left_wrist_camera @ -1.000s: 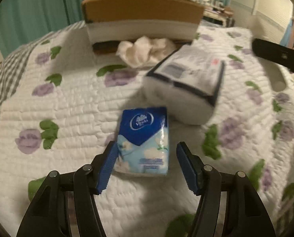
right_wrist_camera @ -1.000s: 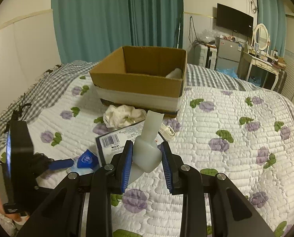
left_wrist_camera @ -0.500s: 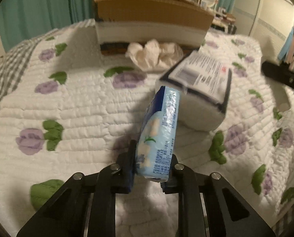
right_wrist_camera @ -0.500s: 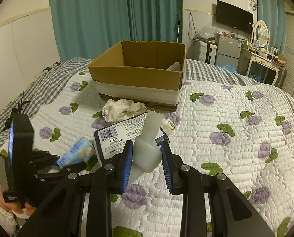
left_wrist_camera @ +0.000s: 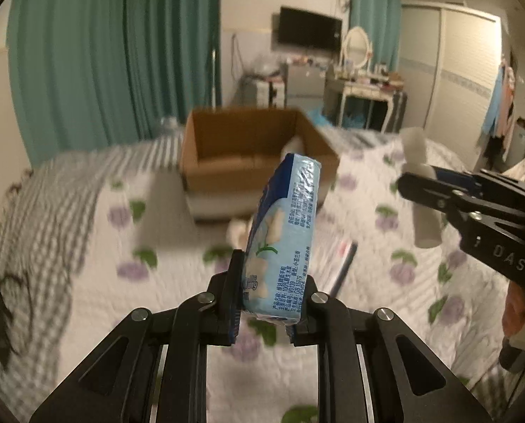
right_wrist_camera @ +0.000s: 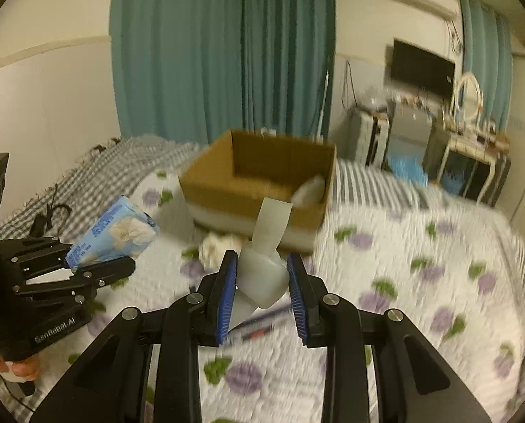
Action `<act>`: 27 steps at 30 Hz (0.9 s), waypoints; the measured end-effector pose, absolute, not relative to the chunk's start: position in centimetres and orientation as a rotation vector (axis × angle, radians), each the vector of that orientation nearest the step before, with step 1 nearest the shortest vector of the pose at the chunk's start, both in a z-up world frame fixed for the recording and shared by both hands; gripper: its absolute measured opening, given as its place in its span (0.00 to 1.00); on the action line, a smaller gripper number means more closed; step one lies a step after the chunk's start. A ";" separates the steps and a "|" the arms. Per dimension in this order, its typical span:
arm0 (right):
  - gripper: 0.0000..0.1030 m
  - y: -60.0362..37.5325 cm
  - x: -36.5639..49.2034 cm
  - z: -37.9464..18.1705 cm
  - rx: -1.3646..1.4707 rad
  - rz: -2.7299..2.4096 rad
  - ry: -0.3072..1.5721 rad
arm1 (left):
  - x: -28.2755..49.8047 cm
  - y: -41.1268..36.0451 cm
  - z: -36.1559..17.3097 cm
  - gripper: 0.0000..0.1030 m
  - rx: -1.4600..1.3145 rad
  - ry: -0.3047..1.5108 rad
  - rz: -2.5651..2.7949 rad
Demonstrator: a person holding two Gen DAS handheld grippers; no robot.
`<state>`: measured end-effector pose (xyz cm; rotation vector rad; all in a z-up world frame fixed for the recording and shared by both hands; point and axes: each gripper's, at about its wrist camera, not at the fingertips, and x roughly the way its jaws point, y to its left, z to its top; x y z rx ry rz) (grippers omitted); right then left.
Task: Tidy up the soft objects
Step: 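Carry the bottle and wipe pack over the box and release both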
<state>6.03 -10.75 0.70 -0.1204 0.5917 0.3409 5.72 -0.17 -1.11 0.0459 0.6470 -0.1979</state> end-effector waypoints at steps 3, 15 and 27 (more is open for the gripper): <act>0.28 -10.1 7.3 3.4 -0.142 0.347 0.540 | 7.6 -0.5 1.0 0.18 0.045 0.607 -0.201; 0.28 -8.0 20.1 5.9 -0.140 0.358 0.522 | 20.4 -0.3 0.8 0.18 0.097 0.602 -0.150; 0.88 -8.5 29.4 -1.4 -0.070 0.327 0.622 | 26.3 0.1 -3.7 0.68 0.131 0.612 -0.110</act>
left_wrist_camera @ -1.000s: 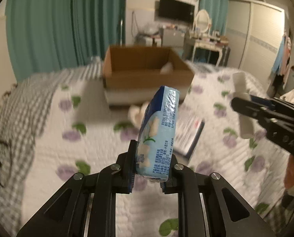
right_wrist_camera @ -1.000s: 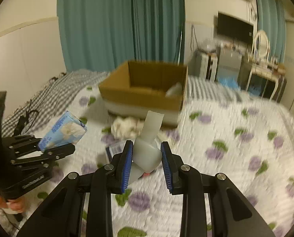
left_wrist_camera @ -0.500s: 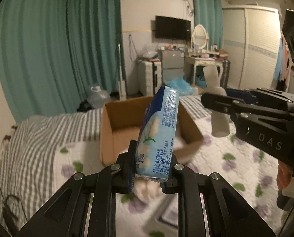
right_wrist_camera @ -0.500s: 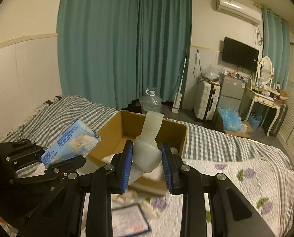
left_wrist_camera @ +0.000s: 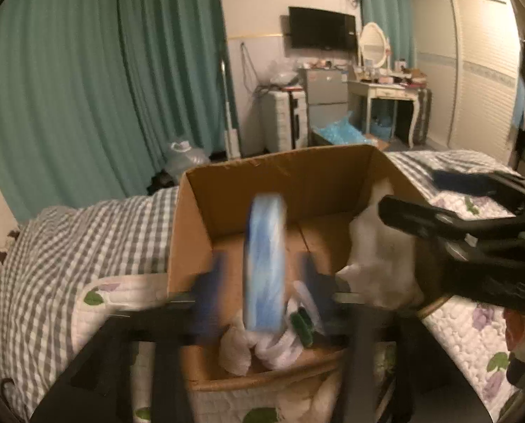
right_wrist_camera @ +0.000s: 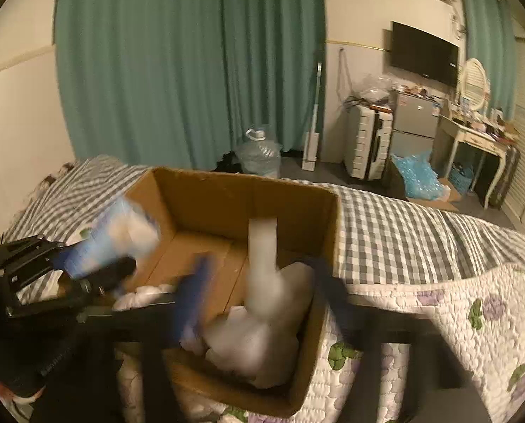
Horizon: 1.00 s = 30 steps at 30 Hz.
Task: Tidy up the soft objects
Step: 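Carry the bottle and wipe pack over the box and release both, then grasp the white tissue pack with the right tool and lift it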
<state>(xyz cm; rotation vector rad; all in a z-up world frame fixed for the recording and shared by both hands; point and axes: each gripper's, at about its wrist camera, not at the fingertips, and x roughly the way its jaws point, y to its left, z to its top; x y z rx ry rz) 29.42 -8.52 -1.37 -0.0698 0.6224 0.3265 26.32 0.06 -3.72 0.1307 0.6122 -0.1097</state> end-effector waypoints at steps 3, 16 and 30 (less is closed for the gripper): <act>0.88 -9.4 29.0 -1.0 -0.039 0.303 0.589 | 25.2 0.5 -2.8 0.72 0.105 0.580 -0.114; 0.99 -12.8 15.3 10.8 -0.073 0.237 0.413 | 11.2 3.0 9.7 0.82 0.048 0.373 -0.131; 0.99 -10.3 3.7 10.2 -0.117 0.303 0.412 | 2.4 4.9 7.2 0.82 0.040 0.395 -0.011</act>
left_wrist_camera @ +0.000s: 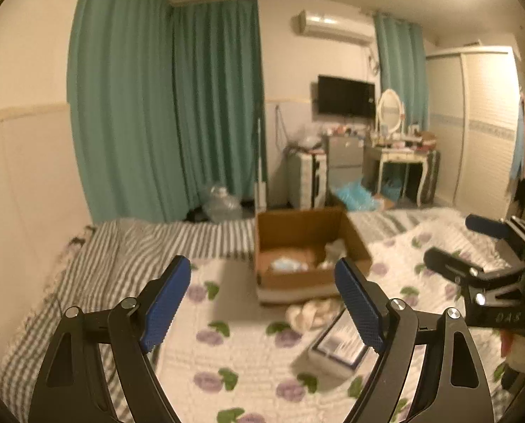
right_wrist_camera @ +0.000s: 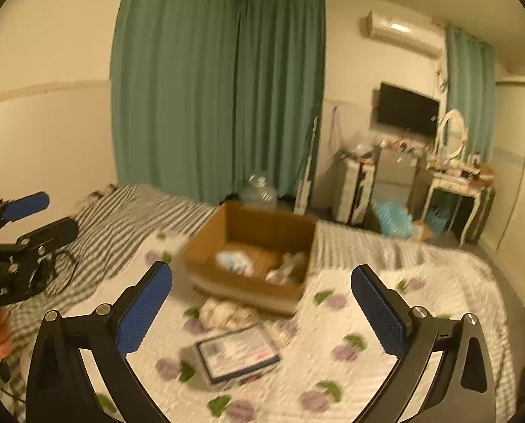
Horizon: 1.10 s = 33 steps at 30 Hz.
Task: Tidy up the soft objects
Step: 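Grasp the white tissue pack with the right tool and lift it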
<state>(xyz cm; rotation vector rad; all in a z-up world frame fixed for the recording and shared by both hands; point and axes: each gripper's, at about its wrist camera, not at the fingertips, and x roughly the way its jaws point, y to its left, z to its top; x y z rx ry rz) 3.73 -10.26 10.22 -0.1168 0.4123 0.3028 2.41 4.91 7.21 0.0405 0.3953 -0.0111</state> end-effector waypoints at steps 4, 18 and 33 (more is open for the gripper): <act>0.99 -9.2 4.8 5.7 -0.087 0.353 0.500 | 3.6 5.7 3.3 0.82 0.017 0.442 -0.016; 0.99 -5.6 11.3 -10.7 -0.202 0.350 0.817 | 8.9 5.8 -9.2 0.82 0.038 0.671 0.006; 0.89 -5.1 13.1 -13.9 -0.228 0.351 0.859 | 8.8 5.0 -9.8 0.82 0.058 0.688 -0.036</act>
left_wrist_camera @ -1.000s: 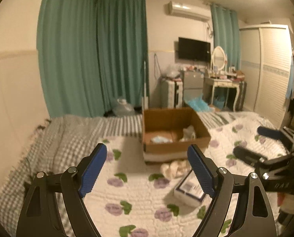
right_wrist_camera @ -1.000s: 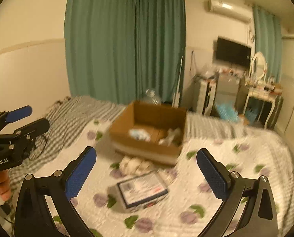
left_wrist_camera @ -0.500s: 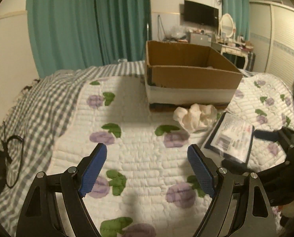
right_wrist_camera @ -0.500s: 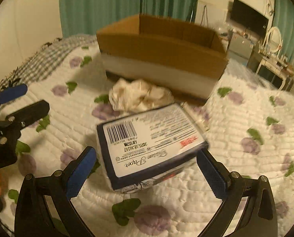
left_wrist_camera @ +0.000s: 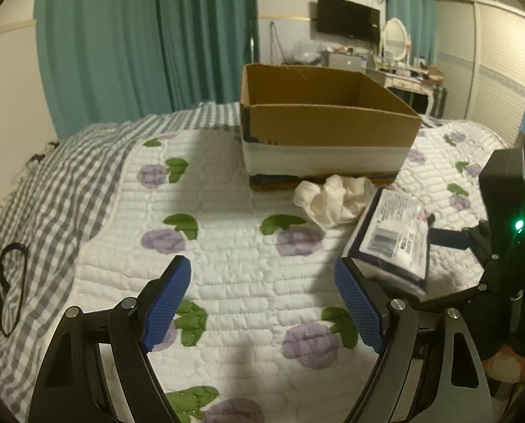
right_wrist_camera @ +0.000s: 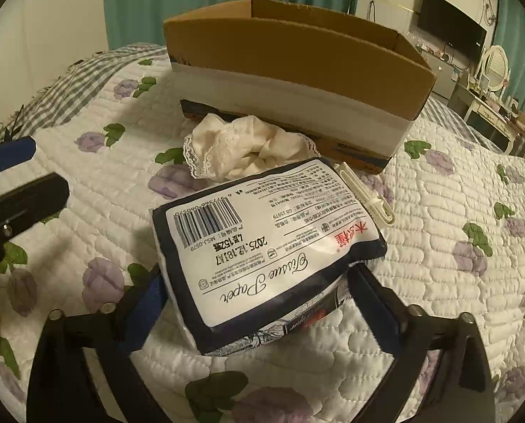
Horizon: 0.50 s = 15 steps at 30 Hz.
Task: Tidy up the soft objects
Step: 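Grasp the white tissue pack with the right tool and lift it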
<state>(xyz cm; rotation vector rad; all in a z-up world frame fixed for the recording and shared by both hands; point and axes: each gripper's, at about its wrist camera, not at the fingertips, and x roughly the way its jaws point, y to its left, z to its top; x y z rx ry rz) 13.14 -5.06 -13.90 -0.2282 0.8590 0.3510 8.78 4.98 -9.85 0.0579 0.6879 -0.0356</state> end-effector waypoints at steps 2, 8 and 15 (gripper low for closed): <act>0.83 -5.1 12.8 -13.7 -0.220 0.359 0.848 | 8.6 4.9 -10.0 0.82 0.062 0.689 -0.034; 0.75 -6.1 11.4 -11.9 -0.178 0.370 0.824 | 8.2 4.6 -9.9 0.82 0.047 0.702 -0.027; 0.75 -9.6 10.1 -6.8 -0.159 0.284 0.690 | 9.2 2.0 -8.6 0.82 0.025 0.708 -0.079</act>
